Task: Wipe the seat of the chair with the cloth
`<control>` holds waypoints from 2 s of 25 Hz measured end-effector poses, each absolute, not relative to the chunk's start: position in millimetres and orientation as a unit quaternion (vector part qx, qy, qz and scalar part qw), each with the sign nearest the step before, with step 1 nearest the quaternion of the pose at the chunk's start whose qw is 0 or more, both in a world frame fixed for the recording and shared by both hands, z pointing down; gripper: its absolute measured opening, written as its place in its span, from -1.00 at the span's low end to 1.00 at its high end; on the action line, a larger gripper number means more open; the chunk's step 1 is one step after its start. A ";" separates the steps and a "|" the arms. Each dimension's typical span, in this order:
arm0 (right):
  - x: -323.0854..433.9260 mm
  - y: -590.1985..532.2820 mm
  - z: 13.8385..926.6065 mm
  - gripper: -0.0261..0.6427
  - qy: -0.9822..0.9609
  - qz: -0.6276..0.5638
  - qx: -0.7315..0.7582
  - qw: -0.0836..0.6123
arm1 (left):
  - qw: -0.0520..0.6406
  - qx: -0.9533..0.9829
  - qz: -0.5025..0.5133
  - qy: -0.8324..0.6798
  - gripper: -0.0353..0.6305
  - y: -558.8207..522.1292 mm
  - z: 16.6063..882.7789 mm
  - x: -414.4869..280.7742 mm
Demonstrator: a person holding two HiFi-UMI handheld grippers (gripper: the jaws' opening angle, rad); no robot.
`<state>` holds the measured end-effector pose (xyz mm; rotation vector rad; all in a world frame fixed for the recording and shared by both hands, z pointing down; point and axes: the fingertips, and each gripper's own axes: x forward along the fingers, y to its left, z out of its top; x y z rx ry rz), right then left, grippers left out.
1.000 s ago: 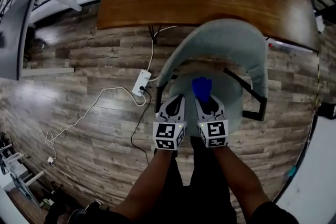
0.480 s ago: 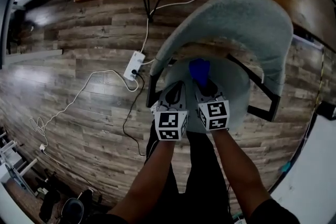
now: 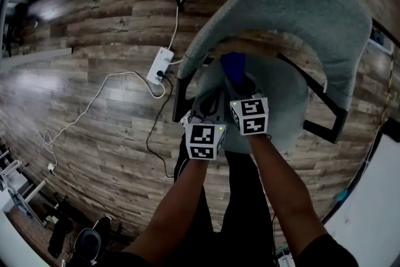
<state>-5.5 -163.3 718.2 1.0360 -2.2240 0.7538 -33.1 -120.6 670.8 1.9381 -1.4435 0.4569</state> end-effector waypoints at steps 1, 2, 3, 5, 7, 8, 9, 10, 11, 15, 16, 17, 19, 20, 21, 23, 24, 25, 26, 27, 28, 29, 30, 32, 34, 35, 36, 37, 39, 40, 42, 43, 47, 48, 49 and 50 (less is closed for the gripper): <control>-7.3 -164.2 721.7 -0.50 -0.830 0.284 0.387 0.286 | 0.337 0.744 0.174 -0.550 -0.89 -120.8 674.4 -32.5; -8.8 -164.2 725.3 -0.50 -0.827 0.287 0.386 0.290 | 0.339 0.745 0.175 -0.548 -0.89 -120.4 677.5 -32.6; -9.7 -163.9 729.2 -0.50 -0.825 0.291 0.386 0.295 | 0.340 0.744 0.176 -0.548 -0.89 -119.6 680.0 -33.3; -9.9 -164.3 737.5 -0.50 -0.819 0.298 0.385 0.304 | 0.341 0.741 0.179 -0.550 -0.89 -117.2 683.1 -34.4; -9.2 -164.8 744.1 -0.50 -0.813 0.305 0.385 0.312 | 0.341 0.739 0.185 -0.551 -0.89 -113.5 684.6 -34.2; -9.0 -165.7 745.7 -0.50 -0.812 0.306 0.386 0.313 | 0.341 0.738 0.187 -0.552 -0.89 -111.7 684.7 -34.1; -8.9 -167.0 746.3 -0.50 -0.812 0.306 0.387 0.311 | 0.340 0.738 0.189 -0.552 -0.89 -110.3 684.3 -34.1; -8.8 -168.2 746.5 -0.50 -0.813 0.306 0.388 0.309 | 0.340 0.737 0.190 -0.552 -0.89 -109.3 684.0 -34.2; -8.8 -169.0 746.6 -0.50 -0.814 0.305 0.388 0.307 | 0.341 0.738 0.189 -0.551 -0.89 -108.6 684.4 -34.0; -4.2 -167.4 747.1 -0.50 -0.810 0.306 0.394 0.308 | 0.350 0.744 0.189 -0.537 -0.89 -105.3 688.6 -26.7; -1.8 -166.3 747.0 -0.50 -0.809 0.306 0.397 0.308 | 0.351 0.745 0.189 -0.535 -0.89 -104.2 688.7 -24.6; 0.6 -166.1 746.9 -0.50 -0.809 0.305 0.399 0.306 | 0.352 0.745 0.190 -0.533 -0.89 -103.6 688.7 -22.9; 4.9 -168.3 746.3 -0.50 -0.808 0.306 0.405 0.301 | 0.351 0.747 0.194 -0.531 -0.89 -104.9 689.5 -19.8; 7.1 -170.0 745.8 -0.50 -0.807 0.307 0.407 0.299 | 0.349 0.748 0.196 -0.529 -0.89 -106.0 690.1 -18.3; 9.8 -171.3 745.3 -0.50 -0.805 0.308 0.410 0.297 | 0.348 0.749 0.199 -0.528 -0.89 -106.8 690.5 -16.6; 16.8 -172.1 745.4 -0.50 -0.802 0.310 0.417 0.296 | 0.347 0.751 0.202 -0.525 -0.89 -107.6 691.2 -13.0; 20.6 -172.4 745.5 -0.50 -0.800 0.311 0.420 0.295 | 0.347 0.752 0.203 -0.523 -0.89 -107.7 692.2 -10.6; 24.3 -173.0 745.6 -0.50 -0.799 0.311 0.423 0.293 | 0.347 0.753 0.204 -0.520 -0.89 -108.0 693.6 -7.7; 27.9 -173.7 745.7 -0.50 -0.797 0.311 0.427 0.292 | 0.345 0.755 0.206 -0.518 -0.89 -108.4 694.9 -4.4; 31.6 -174.3 745.8 -0.50 -0.796 0.311 0.430 0.291 | 0.343 0.758 0.208 -0.515 -0.89 -108.9 695.5 -1.2; 35.3 -174.9 745.9 -0.50 -0.794 0.313 0.434 0.290 | 0.341 0.759 0.209 -0.513 -0.89 -109.5 695.6 1.7; 39.4 -175.4 745.9 -0.50 -0.792 0.314 0.438 0.288 | 0.340 0.761 0.210 -0.511 -0.89 -109.8 696.0 4.6; 44.2 -175.7 745.9 -0.50 -0.789 0.316 0.442 0.287 | 0.341 0.761 0.212 -0.510 -0.89 -109.9 696.7 7.7; 55.2 -176.3 746.2 -0.50 -0.785 0.315 0.450 0.288 | 0.341 0.764 0.215 -0.505 -0.89 -110.9 697.7 14.3; 68.0 -176.4 746.7 -0.50 -0.779 0.315 0.458 0.291 | 0.339 0.766 0.218 -0.500 -0.89 -113.3 696.9 20.1; 75.1 -176.4 746.9 -0.50 -0.776 0.317 0.462 0.290 | 0.338 0.768 0.219 -0.499 -0.89 -114.5 696.3 23.4; 82.2 -176.2 746.9 -0.50 -0.773 0.321 0.465 0.288 | 0.338 0.769 0.219 -0.497 -0.89 -115.5 695.6 27.1; 88.4 -175.8 746.9 -0.50 -0.770 0.324 0.468 0.288 | 0.337 0.770 0.219 -0.495 -0.89 -116.3 695.1 30.9; 97.2 -176.3 746.8 -0.50 -0.767 0.324 0.473 0.286 | 0.336 0.773 0.220 -0.491 -0.89 -117.6 694.5 37.3; 101.1 -177.0 747.0 -0.50 -0.766 0.325 0.477 0.285 | 0.335 0.774 0.222 -0.489 -0.89 -118.0 694.1 40.0; 112.3 -177.4 747.9 -0.50 -0.758 0.333 0.485 0.283 | 0.333 0.776 0.226 -0.485 -0.89 -118.1 693.4 46.3; 119.1 -177.3 748.2 -0.50 -0.753 0.338 0.489 0.282 | 0.333 0.777 0.228 -0.483 -0.89 -117.6 693.3 49.9; 147.4 -177.0 748.9 -0.50 -0.740 0.349 0.502 0.279 | 0.332 0.779 0.232 -0.478 -0.89 -115.1 692.5 63.6; 154.6 -177.0 749.1 -0.50 -0.737 0.351 0.506 0.278 | 0.331 0.779 0.233 -0.478 -0.89 -114.6 692.2 66.2; 161.8 -176.8 749.3 -0.50 -0.734 0.353 0.509 0.278 | 0.331 0.779 0.234 -0.478 -0.89 -114.2 691.7 68.4; 168.8 -176.1 749.4 -0.51 -0.731 0.354 0.513 0.278 | 0.330 0.779 0.235 -0.479 -0.89 -113.8 690.9 70.1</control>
